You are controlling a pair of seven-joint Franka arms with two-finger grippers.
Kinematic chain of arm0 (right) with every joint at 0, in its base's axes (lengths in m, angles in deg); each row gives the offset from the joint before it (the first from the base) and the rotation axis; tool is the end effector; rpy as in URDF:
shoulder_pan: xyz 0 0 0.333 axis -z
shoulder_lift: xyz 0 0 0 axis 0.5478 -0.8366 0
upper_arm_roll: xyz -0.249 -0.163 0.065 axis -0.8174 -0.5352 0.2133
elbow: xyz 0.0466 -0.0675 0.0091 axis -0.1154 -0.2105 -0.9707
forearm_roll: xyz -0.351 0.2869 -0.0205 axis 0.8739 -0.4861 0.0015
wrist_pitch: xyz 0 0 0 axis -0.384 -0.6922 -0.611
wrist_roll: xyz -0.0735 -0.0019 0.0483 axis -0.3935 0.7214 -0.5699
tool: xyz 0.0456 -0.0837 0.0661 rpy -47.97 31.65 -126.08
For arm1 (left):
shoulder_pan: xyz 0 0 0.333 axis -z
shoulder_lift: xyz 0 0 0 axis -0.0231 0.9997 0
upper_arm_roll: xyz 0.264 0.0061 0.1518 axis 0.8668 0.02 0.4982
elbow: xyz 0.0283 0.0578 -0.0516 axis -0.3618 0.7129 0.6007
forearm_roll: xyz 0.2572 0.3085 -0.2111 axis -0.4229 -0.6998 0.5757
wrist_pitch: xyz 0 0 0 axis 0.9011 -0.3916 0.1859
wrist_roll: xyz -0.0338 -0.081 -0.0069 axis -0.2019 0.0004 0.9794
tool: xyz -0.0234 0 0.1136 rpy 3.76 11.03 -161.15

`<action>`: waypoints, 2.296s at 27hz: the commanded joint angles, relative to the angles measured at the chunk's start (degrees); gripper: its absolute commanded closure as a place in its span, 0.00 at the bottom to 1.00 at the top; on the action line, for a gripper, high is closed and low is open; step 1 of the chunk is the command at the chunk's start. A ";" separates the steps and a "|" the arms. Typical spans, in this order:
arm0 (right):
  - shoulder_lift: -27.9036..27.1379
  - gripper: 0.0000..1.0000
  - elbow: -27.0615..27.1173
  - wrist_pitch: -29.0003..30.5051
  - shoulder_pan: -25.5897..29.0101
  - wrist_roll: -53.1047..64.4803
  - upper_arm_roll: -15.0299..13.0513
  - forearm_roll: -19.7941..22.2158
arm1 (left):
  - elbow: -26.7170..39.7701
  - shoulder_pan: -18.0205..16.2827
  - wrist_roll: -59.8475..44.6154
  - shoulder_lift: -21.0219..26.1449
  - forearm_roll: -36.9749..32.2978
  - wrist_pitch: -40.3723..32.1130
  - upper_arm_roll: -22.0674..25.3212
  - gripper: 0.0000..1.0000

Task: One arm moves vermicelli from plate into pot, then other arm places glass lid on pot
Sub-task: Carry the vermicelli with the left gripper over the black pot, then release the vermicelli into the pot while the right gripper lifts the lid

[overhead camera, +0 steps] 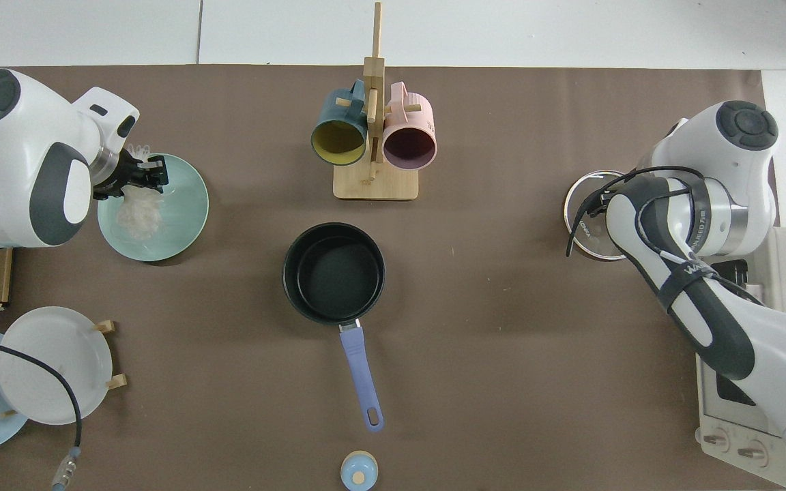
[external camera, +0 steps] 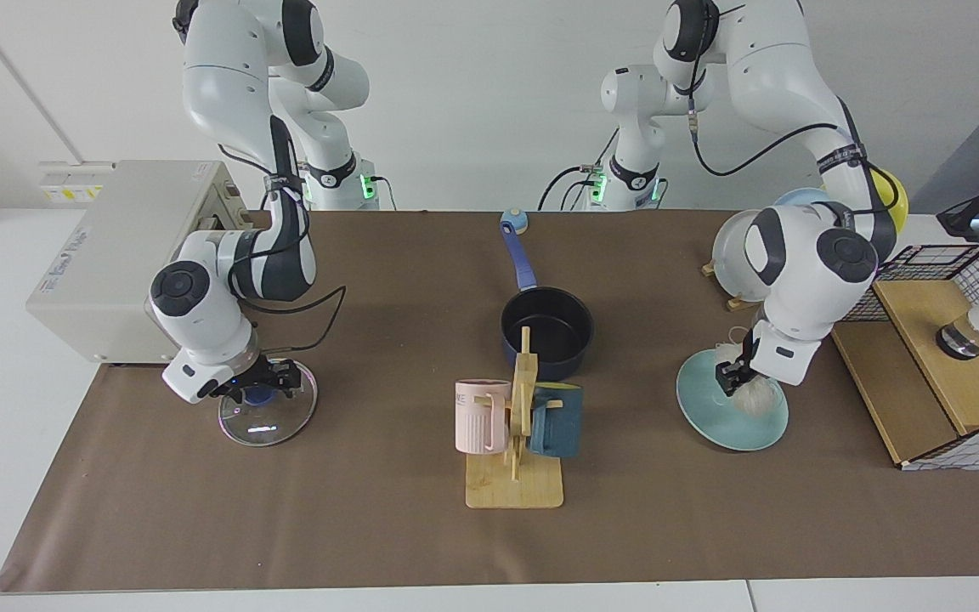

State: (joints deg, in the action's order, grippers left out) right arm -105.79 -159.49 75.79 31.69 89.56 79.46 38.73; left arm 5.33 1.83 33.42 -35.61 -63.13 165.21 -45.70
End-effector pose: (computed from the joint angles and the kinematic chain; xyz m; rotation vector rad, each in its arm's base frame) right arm 0.7122 -0.0283 0.2580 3.1033 0.1618 -0.0806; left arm 0.7318 -0.0245 0.3523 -3.0992 -0.3181 -0.0399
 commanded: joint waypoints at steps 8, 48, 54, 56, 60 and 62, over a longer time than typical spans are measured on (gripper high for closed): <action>0.86 0.98 -0.65 1.23 0.21 3.34 0.45 -0.46 | 0.14 0.47 -4.46 -13.69 0.41 -18.03 -8.69 1.00; 19.93 1.00 -0.82 -18.28 -4.00 2.55 0.80 -1.51 | 20.44 5.48 -15.90 -7.19 9.73 12.73 -22.77 1.00; 20.20 1.00 -0.82 -18.55 -5.24 -0.08 0.80 -1.51 | 21.32 5.48 -15.46 -5.88 9.65 14.49 -22.77 1.00; 20.20 1.00 -0.82 -18.55 -5.33 -0.17 0.89 -1.51 | 21.85 5.48 -15.46 -5.88 9.65 14.75 -22.77 1.00; 20.29 1.00 -1.17 -18.55 -5.33 -0.17 0.89 -1.51 | 21.94 5.39 -15.02 -5.79 9.65 15.10 -22.77 0.00; 20.64 1.00 -1.44 -18.55 -5.33 -0.17 0.89 -1.60 | 20.98 5.39 -15.89 -5.18 9.65 15.02 -22.68 0.00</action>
State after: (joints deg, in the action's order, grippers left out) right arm -86.69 -159.65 57.65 26.14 90.11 80.30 38.35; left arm 25.75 6.91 17.36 -40.50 -54.07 178.59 -68.84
